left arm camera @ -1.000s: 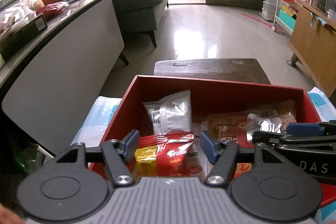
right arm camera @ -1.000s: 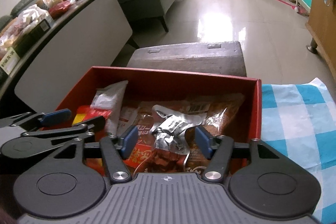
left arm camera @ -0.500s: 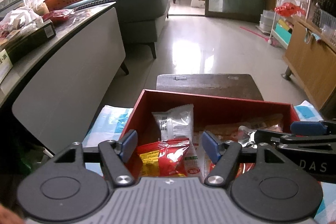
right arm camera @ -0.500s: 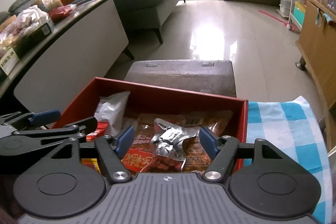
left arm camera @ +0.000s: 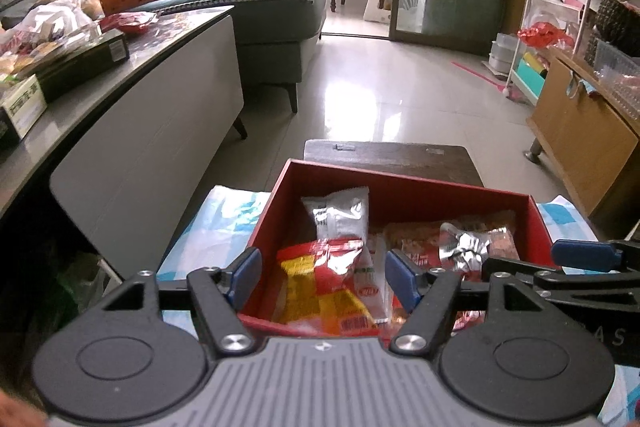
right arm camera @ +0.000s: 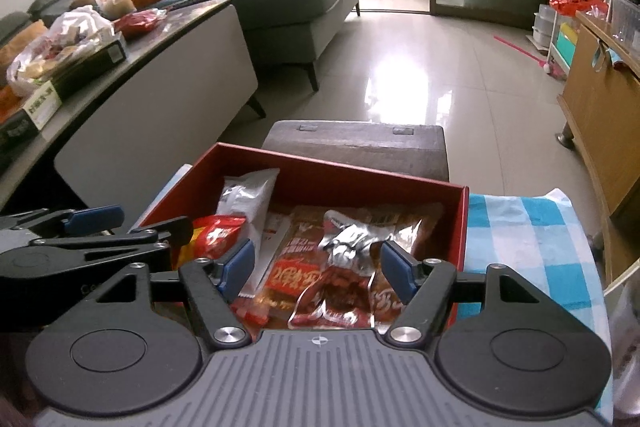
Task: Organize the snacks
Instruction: 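Withdraw both grippers from the red box toward the remaining snacks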
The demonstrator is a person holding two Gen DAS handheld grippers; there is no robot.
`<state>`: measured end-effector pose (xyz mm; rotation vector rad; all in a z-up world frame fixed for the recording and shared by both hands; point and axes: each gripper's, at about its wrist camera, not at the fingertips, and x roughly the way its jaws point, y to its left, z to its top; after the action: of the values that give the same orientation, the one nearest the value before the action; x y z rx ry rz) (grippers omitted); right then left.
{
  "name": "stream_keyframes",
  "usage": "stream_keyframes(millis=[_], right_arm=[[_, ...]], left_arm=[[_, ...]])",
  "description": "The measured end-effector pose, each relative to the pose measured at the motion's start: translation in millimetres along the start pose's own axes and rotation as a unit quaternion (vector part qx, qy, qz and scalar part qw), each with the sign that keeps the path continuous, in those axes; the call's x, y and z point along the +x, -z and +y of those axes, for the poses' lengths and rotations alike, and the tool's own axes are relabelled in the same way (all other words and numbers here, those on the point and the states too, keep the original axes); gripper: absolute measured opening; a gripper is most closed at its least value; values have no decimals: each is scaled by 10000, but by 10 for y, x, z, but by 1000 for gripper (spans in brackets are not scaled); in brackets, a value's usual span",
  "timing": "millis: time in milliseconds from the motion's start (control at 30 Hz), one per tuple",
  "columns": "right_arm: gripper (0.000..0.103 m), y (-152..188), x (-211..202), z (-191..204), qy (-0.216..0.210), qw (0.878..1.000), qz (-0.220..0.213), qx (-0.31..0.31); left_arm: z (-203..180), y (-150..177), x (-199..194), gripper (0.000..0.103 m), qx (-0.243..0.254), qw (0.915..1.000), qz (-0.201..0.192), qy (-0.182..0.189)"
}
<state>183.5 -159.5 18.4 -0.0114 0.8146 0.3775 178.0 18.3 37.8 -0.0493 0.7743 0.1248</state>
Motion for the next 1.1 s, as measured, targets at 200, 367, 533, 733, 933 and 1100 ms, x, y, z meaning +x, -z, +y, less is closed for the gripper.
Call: stream_keyframes(millis=[200, 367, 533, 733, 933, 1100], right_arm=[[76, 151, -107, 105, -72, 9999, 78, -8], [76, 243, -173, 151, -98, 9999, 118, 0], [76, 337, -252, 195, -122, 9998, 158, 2], [76, 478, -335, 241, -134, 9996, 227, 45], [76, 641, -417, 321, -175, 9994, 304, 18], [76, 778, -484, 407, -197, 9991, 378, -27]], left_arm=[[83, 137, -129, 63, 33, 10000, 60, 2], [111, 246, -230, 63, 34, 9999, 103, 16], [129, 352, -325, 62, 52, 9999, 124, 18], [171, 493, -439, 62, 26, 9998, 190, 7], [226, 677, -568, 62, 7, 9996, 284, -40], [280, 814, -658, 62, 17, 9994, 346, -67]])
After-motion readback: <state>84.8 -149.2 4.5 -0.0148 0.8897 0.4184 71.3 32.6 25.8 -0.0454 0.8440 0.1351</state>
